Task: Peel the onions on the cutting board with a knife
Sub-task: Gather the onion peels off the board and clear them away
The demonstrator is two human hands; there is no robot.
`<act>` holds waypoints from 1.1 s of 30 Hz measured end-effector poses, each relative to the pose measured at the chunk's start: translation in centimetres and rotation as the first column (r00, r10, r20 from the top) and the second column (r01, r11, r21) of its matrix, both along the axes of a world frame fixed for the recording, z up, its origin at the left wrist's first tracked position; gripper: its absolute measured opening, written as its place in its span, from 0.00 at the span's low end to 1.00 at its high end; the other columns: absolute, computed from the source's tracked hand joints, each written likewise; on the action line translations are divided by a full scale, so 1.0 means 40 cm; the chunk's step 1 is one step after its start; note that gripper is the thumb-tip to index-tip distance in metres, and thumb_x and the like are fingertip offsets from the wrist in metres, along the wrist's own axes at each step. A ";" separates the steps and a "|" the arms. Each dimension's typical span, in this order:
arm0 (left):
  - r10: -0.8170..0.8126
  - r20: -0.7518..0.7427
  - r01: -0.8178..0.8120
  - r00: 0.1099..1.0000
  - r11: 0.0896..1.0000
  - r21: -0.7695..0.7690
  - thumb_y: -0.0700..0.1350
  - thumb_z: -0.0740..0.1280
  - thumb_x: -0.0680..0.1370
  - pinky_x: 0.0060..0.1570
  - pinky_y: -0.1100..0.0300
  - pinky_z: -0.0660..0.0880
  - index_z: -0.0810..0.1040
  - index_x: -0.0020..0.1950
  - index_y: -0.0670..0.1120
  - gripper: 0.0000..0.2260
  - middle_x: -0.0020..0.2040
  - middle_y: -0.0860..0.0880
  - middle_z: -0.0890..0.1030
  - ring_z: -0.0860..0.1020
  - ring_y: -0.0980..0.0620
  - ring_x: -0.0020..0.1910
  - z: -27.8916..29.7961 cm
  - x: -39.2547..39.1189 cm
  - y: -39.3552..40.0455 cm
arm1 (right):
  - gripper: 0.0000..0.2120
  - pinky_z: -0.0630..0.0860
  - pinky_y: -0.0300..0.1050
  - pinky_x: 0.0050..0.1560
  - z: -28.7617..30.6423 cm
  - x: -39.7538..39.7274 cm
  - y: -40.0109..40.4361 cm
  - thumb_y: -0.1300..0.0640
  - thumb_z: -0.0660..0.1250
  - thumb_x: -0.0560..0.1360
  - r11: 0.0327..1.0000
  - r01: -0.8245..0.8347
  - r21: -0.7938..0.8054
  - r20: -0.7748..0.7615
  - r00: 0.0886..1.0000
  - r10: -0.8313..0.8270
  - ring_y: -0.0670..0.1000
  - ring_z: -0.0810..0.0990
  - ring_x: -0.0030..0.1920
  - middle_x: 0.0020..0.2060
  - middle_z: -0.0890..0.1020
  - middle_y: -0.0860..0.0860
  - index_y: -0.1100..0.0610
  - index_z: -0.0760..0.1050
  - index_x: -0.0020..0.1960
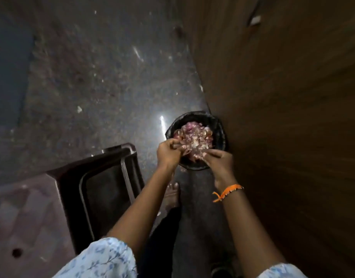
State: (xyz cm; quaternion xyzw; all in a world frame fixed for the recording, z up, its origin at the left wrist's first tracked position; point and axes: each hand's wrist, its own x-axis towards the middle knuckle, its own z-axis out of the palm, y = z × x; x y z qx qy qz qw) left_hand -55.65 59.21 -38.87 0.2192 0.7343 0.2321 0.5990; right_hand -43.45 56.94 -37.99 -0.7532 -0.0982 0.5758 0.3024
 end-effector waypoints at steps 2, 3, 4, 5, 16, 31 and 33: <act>-0.004 -0.043 0.002 0.999 0.999 -0.041 0.30 0.67 0.73 0.52 0.50 0.78 0.78 0.37 0.45 0.11 0.39 0.40 0.80 0.80 0.42 0.45 -0.104 0.002 0.016 | 0.10 0.75 0.42 0.47 -0.099 -0.005 0.029 0.74 0.64 0.73 0.998 -0.042 -0.039 0.050 0.998 0.043 0.55 0.77 0.47 0.50 0.80 0.66 0.72 0.78 0.53; -0.005 -0.061 0.001 0.998 0.998 -0.067 0.30 0.67 0.73 0.55 0.47 0.77 0.79 0.37 0.44 0.10 0.42 0.37 0.81 0.80 0.39 0.49 -0.151 0.004 0.020 | 0.10 0.76 0.46 0.51 -0.143 -0.003 0.042 0.74 0.63 0.74 0.996 -0.065 -0.063 0.053 0.996 0.068 0.56 0.77 0.50 0.53 0.80 0.66 0.71 0.78 0.54; 0.000 -0.076 -0.007 0.997 0.996 -0.094 0.31 0.67 0.73 0.56 0.45 0.76 0.80 0.39 0.41 0.08 0.45 0.35 0.82 0.80 0.36 0.51 -0.188 0.007 0.023 | 0.12 0.76 0.50 0.55 -0.177 0.000 0.052 0.74 0.61 0.75 0.993 -0.078 -0.089 0.037 0.996 0.081 0.56 0.78 0.53 0.55 0.80 0.66 0.69 0.77 0.56; 0.007 -0.085 -0.017 0.996 0.993 -0.116 0.31 0.66 0.73 0.56 0.44 0.76 0.81 0.42 0.38 0.06 0.48 0.34 0.82 0.79 0.35 0.52 -0.220 0.012 0.023 | 0.13 0.75 0.52 0.58 -0.204 0.006 0.057 0.73 0.59 0.76 0.990 -0.079 -0.115 0.012 0.997 0.081 0.57 0.78 0.55 0.57 0.79 0.66 0.68 0.76 0.58; -0.080 0.052 0.089 0.995 0.976 -0.199 0.45 0.55 0.79 0.36 0.60 0.70 0.78 0.35 0.46 0.17 0.36 0.48 0.81 0.77 0.51 0.35 -0.156 0.055 0.030 | 0.13 0.74 0.46 0.59 -0.138 0.043 0.017 0.68 0.57 0.79 0.986 -0.062 -0.157 -0.007 0.998 0.061 0.56 0.76 0.61 0.58 0.78 0.61 0.68 0.75 0.60; -0.404 0.196 0.366 0.893 0.908 0.206 0.37 0.60 0.80 0.47 0.56 0.74 0.78 0.46 0.42 0.08 0.43 0.41 0.80 0.77 0.48 0.42 0.428 0.249 -0.201 | 0.11 0.73 0.49 0.63 0.495 0.172 -0.245 0.69 0.63 0.74 0.902 -0.258 0.346 0.353 0.927 0.130 0.55 0.78 0.57 0.55 0.79 0.58 0.65 0.79 0.55; -0.472 0.229 0.413 0.851 0.872 0.262 0.37 0.59 0.81 0.46 0.60 0.75 0.79 0.45 0.44 0.10 0.42 0.44 0.81 0.79 0.51 0.42 0.530 0.293 -0.264 | 0.11 0.75 0.50 0.61 0.608 0.213 -0.328 0.69 0.63 0.74 0.889 -0.217 0.402 0.369 0.928 0.060 0.53 0.80 0.55 0.53 0.80 0.56 0.64 0.79 0.53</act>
